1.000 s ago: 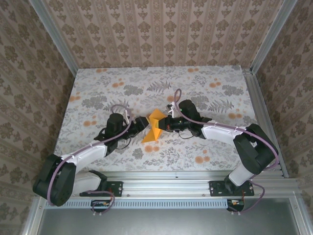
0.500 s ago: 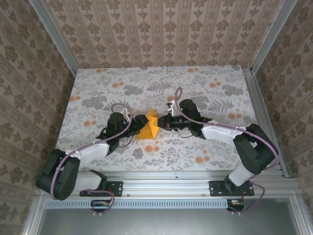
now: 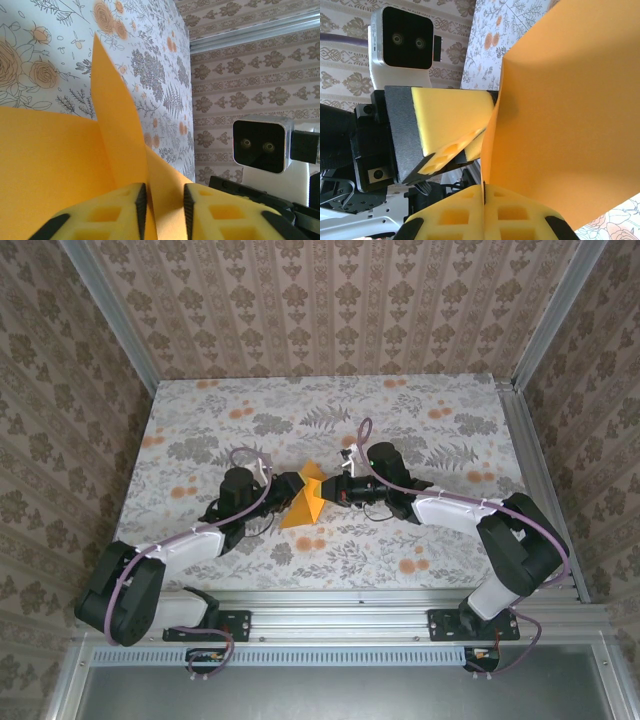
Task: Fold a paper plane with a square sheet of paper (pick it up from the middle)
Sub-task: Turn over the paper at the center of the table.
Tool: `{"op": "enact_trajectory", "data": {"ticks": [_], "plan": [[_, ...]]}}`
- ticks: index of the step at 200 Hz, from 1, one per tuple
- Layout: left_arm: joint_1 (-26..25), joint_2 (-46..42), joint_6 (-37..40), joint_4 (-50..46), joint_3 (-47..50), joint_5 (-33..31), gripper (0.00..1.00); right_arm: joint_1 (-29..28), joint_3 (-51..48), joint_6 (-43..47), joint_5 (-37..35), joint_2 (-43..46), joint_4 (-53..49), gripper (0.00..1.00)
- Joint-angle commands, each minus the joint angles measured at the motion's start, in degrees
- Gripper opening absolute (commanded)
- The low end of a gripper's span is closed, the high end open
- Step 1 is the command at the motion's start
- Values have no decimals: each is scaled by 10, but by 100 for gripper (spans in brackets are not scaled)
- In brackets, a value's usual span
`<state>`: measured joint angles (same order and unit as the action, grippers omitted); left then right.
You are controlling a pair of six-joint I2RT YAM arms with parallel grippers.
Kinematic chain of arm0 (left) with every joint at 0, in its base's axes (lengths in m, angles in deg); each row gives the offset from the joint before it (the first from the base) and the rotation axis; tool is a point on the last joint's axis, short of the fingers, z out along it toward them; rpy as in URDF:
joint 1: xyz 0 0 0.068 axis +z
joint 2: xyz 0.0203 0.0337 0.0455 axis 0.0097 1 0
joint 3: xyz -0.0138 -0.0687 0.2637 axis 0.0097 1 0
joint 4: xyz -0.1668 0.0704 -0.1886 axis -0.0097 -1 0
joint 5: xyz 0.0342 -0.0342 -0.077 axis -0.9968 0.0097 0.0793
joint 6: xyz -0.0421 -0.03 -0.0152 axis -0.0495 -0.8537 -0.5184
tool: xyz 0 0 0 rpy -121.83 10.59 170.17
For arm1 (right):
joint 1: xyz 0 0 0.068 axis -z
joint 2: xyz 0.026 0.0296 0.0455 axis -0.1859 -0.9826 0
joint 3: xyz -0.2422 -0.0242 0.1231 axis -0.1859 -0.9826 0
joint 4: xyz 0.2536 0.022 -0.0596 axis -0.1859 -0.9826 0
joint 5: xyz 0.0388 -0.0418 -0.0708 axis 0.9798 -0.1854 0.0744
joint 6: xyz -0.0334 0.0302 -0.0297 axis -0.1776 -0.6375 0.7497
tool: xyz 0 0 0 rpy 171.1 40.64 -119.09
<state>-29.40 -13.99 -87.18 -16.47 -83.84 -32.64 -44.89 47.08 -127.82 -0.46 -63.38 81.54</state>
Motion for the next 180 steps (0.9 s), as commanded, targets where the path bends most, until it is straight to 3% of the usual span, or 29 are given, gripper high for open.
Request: {"op": "enact_trajectory", "data": {"ticks": [1, 68, 125, 180], "plan": [[-1, 6, 0, 18, -19, 16, 24, -2, -9, -7, 11, 5, 14, 2], [2, 5, 11, 3, -24, 21, 12, 1, -20, -5, 4, 8, 11, 3], [6, 3, 13, 0, -24, 18, 8, 7, -31, 6, -8, 25, -14, 25], [11, 4, 8, 0, -25, 9, 8, 8, -82, -9, -26, 70, -21, 57]]}}
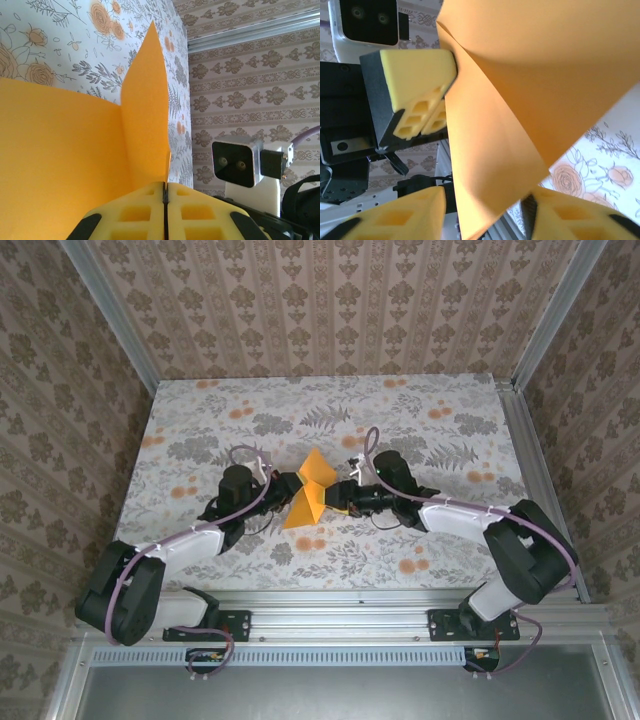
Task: Fold a paper plane with a square sheet of paper (pick it up from the middle)
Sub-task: Turn over the paper at the center of the table.
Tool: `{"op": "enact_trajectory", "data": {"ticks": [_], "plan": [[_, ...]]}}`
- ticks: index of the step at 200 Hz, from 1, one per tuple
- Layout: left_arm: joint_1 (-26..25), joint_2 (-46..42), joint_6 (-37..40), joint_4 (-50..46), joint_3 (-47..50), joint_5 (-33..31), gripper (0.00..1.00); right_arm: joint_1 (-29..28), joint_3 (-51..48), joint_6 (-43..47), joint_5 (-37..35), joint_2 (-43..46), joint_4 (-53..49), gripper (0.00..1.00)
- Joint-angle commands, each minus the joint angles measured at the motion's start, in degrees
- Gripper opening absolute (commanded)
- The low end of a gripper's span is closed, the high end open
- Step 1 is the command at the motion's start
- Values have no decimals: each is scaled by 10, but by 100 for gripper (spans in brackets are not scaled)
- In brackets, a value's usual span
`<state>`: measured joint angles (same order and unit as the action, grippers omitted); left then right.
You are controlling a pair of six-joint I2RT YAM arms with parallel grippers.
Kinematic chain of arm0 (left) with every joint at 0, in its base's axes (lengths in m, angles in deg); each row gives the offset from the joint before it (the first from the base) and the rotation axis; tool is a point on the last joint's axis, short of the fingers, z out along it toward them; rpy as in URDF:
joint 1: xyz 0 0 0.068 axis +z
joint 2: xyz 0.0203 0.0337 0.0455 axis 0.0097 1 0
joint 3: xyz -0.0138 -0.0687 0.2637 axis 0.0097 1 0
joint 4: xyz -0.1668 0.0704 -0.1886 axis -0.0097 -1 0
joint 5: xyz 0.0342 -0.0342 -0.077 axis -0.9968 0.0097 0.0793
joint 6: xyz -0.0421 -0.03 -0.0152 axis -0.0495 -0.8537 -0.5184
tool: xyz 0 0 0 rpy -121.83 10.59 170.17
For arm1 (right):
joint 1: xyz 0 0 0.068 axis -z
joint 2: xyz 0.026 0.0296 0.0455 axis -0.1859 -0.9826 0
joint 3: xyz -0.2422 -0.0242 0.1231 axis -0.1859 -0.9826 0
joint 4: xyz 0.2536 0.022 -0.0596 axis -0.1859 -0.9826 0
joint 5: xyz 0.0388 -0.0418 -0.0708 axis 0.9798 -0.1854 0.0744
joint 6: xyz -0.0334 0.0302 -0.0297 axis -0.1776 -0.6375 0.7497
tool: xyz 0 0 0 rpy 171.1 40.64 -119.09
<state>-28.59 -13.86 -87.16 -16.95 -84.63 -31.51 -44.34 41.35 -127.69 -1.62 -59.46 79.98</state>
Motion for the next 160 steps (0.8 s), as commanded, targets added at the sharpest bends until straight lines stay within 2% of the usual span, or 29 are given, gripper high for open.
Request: {"op": "enact_trajectory", "data": {"ticks": [1, 33, 72, 127, 160], "plan": [[3, 3, 7, 5, -17, -2, 8, 2, -26, -11, -15, 32, -4, 58], [3, 16, 6, 13, -22, -1, 8, -11, -55, -75, -21, 28, 74, 69], [3, 33, -8, 41, -21, -2, 8, -42, -63, -155, -49, -15, 178, 72], [3, 37, -7, 46, -13, -1, 8, -48, -70, -216, -52, -59, 277, 69], [5, 37, -8, 50, -8, -1, 9, -47, -76, -233, -54, -65, 298, 61]]}}
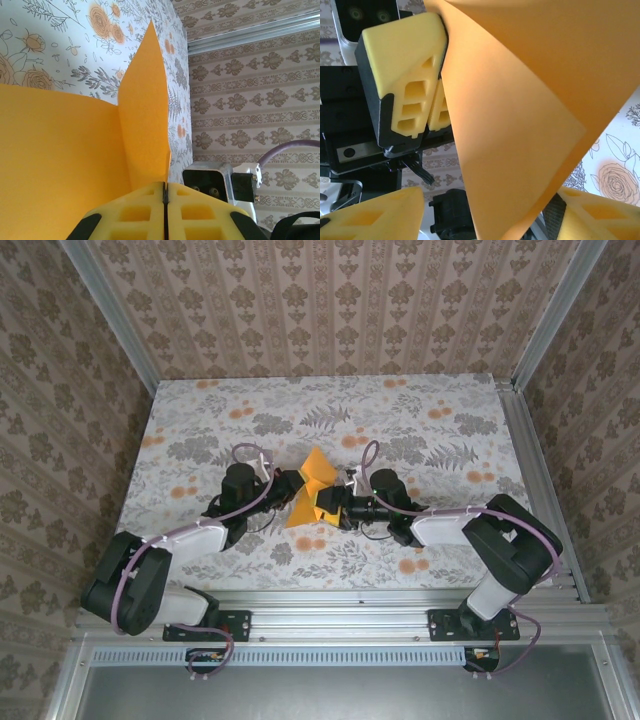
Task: Fold a paper plane with a square sheet of paper (pick it up from the middle)
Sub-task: Turn over the paper at the center of the table.
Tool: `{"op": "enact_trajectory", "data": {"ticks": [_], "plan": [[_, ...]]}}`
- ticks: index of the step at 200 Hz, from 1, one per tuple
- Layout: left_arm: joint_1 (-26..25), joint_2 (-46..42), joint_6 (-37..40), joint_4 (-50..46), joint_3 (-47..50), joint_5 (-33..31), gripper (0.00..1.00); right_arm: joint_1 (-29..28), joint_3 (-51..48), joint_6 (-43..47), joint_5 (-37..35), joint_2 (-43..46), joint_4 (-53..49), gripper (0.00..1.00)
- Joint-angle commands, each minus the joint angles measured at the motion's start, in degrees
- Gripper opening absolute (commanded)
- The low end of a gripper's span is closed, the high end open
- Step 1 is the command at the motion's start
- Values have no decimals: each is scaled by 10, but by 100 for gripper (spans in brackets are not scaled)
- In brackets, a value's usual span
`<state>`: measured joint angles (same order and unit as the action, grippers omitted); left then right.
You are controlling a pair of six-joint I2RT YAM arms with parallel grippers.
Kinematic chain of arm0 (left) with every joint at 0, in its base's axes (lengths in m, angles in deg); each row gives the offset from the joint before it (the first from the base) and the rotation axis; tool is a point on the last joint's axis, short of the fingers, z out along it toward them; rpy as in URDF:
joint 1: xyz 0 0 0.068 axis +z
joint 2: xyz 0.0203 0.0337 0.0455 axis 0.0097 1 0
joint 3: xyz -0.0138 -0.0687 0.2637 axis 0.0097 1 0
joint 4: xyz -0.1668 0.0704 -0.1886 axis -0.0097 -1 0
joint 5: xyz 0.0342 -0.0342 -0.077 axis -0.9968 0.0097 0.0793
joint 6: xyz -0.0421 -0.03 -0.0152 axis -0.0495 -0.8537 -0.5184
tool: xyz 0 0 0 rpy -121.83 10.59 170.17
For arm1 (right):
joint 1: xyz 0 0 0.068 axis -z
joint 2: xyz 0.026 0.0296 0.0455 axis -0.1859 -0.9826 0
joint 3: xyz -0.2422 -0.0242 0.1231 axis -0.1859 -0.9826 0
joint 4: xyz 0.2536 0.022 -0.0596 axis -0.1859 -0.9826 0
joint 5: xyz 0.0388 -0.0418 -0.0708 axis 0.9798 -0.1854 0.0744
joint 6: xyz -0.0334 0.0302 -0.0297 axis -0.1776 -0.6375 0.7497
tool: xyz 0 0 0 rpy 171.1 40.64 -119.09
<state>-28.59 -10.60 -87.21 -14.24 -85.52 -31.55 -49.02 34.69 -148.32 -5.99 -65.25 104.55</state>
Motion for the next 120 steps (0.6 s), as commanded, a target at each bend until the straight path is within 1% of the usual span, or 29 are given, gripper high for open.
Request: {"op": "enact_trajectory", "data": {"ticks": [1, 24, 96, 120], "plan": [[4, 4, -8, 23, 1, 0, 9, -1, -10, -27, -10, -7, 53, 60], [8, 4, -7, 22, 7, 2, 9, 2, -15, -30, -10, -2, 57, 52], [19, -10, -4, 19, 24, 5, 9, 10, -21, -39, -7, 1, 65, 41], [20, -12, -2, 18, 28, 6, 10, 11, -18, -39, -6, 0, 64, 35]]}}
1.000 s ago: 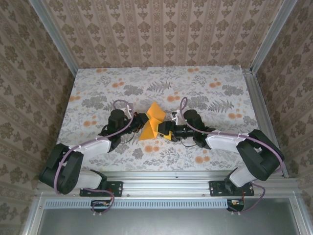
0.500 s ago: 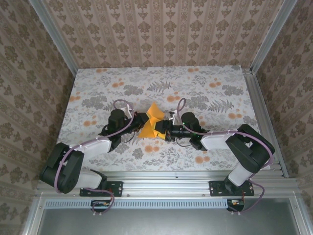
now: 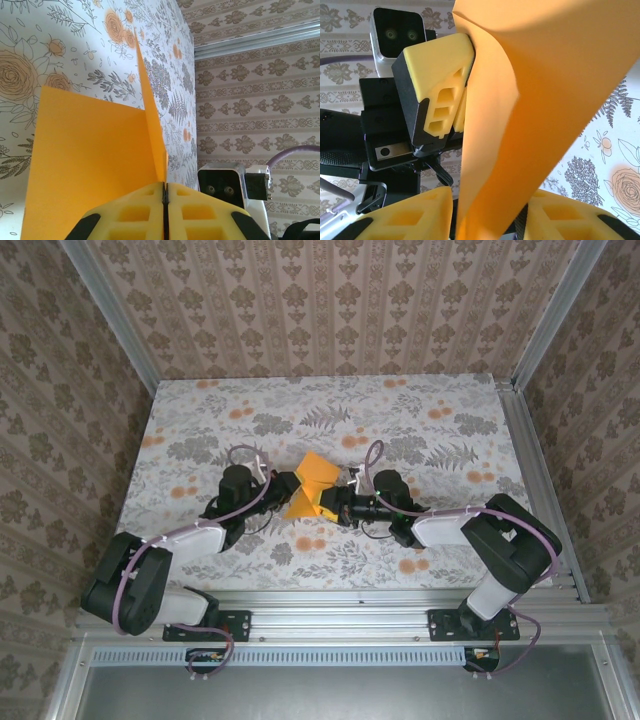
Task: Fold a paper plane with a square sheet of paper (pick it up from the middle)
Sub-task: Turn over the paper at the center of the table.
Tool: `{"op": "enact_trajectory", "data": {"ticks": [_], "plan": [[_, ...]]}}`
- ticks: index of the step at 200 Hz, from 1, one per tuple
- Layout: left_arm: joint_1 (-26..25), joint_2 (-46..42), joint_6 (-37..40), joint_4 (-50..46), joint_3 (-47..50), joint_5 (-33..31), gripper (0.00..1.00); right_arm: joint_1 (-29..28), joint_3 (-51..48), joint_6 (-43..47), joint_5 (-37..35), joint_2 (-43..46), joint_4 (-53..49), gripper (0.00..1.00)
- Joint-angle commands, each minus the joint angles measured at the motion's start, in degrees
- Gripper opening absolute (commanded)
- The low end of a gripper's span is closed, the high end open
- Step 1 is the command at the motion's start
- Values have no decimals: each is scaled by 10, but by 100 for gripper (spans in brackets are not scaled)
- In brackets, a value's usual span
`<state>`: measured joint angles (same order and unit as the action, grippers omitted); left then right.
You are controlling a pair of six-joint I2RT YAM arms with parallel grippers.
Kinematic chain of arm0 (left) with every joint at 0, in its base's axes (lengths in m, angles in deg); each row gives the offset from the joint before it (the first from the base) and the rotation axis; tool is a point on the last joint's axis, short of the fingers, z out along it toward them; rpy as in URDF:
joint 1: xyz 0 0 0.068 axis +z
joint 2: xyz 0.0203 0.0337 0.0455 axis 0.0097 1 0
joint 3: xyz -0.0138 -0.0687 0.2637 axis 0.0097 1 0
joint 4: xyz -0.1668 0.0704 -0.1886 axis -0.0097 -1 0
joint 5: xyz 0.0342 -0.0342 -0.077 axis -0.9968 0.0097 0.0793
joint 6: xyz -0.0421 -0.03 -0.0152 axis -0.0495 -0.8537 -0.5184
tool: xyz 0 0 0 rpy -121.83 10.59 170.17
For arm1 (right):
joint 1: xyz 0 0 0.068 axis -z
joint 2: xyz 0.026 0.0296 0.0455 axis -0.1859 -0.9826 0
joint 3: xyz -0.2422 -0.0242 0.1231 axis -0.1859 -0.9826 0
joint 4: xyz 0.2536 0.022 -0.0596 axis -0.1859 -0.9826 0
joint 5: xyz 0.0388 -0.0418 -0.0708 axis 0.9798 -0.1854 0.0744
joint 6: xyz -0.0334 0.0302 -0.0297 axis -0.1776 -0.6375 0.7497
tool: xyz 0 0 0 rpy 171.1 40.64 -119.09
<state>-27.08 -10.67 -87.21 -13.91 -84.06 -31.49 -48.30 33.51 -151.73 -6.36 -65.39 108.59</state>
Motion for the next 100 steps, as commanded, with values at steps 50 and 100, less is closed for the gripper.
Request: {"op": "enact_trajectory", "data": {"ticks": [50, 100], "plan": [[8, -15, 5, 5, 18, 5, 14, 7, -11, 1, -1, 8, 7, 24], [11, -33, 22, -32, 7, 13, 41, 16, 15, 95, -7, 50, -185, 13]]}}
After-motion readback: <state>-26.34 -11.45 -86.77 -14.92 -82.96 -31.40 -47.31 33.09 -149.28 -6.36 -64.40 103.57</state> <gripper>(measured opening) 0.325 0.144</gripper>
